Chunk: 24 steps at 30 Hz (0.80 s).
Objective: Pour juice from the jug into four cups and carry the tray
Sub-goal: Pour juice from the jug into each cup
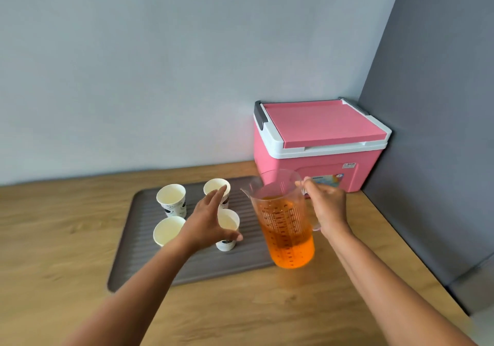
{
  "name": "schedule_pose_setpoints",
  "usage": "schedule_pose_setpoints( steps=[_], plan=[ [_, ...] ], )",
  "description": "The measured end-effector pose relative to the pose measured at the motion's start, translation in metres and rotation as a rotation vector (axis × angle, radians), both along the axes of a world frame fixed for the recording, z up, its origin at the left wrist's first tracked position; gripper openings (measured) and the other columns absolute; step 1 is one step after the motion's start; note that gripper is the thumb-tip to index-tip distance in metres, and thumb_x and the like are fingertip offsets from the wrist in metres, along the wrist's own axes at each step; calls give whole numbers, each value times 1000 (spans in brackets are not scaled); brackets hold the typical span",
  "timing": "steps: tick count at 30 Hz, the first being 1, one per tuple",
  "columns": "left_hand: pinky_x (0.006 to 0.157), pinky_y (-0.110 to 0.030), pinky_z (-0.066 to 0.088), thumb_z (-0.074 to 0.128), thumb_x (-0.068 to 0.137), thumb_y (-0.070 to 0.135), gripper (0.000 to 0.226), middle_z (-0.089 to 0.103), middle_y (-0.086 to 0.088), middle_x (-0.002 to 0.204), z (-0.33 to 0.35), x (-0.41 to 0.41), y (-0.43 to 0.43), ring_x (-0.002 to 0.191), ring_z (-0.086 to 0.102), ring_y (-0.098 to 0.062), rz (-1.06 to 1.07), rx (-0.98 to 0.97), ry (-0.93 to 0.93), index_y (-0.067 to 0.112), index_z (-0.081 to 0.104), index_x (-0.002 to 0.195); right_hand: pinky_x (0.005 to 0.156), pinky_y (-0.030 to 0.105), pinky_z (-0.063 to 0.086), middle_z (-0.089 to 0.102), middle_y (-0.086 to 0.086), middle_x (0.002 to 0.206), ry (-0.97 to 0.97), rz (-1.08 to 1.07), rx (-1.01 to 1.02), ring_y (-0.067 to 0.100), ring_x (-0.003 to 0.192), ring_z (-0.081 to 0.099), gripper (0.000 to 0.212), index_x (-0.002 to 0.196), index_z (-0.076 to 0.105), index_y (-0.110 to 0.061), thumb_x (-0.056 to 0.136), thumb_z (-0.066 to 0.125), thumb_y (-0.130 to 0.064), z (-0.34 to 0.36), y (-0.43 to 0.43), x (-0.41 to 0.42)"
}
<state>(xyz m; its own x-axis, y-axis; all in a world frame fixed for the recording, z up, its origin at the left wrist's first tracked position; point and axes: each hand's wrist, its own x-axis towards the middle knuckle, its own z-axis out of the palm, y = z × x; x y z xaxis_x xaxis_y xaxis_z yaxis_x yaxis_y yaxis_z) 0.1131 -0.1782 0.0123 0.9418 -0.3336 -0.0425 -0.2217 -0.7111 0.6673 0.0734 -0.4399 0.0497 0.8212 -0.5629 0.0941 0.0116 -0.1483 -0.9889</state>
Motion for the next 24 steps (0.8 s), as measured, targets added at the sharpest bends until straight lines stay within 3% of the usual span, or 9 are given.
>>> schedule_pose_setpoints(
  steps=[3,6,12,16,19,24],
  plan=[
    [112,-40,32,89,52,46,130,29,-6,154,-21,-5,8,137,35,-25,66,8,43,31,9,154,68,48,57,72,29,85,-11,17,-23,25,71,67,27,67,73,-1,83,69,-22,0,10,1],
    [110,-37,34,90,56,38,124,33,-9,151,-33,-9,8,135,39,-25,142,-34,72,26,13,153,69,46,58,73,27,81,-12,23,-46,36,79,72,28,62,72,-2,82,71,-23,0,15,1],
    [95,-32,43,88,57,37,94,56,-2,131,-47,-9,8,119,54,-21,261,-145,101,23,39,136,65,33,48,72,27,80,-14,51,-82,38,76,68,31,54,71,-15,84,72,-23,5,19,-3],
    [88,-30,45,87,61,30,79,62,3,113,-46,-13,8,108,60,-19,286,-263,101,24,43,127,59,34,45,71,22,68,-14,69,-157,25,59,61,32,53,72,-26,84,71,-30,10,21,-5],
    [93,-33,48,87,60,31,79,63,7,111,-35,-16,8,105,61,-15,262,-361,74,27,43,126,54,38,46,69,15,60,-9,93,-202,26,53,59,31,56,74,-20,84,70,-35,14,19,-6],
    [94,-30,47,87,62,27,75,63,13,113,-18,-21,11,106,60,-7,209,-438,47,35,42,122,52,26,31,42,-10,33,-4,154,-280,4,34,37,48,42,62,-27,89,68,-29,24,19,-8]
  ],
)
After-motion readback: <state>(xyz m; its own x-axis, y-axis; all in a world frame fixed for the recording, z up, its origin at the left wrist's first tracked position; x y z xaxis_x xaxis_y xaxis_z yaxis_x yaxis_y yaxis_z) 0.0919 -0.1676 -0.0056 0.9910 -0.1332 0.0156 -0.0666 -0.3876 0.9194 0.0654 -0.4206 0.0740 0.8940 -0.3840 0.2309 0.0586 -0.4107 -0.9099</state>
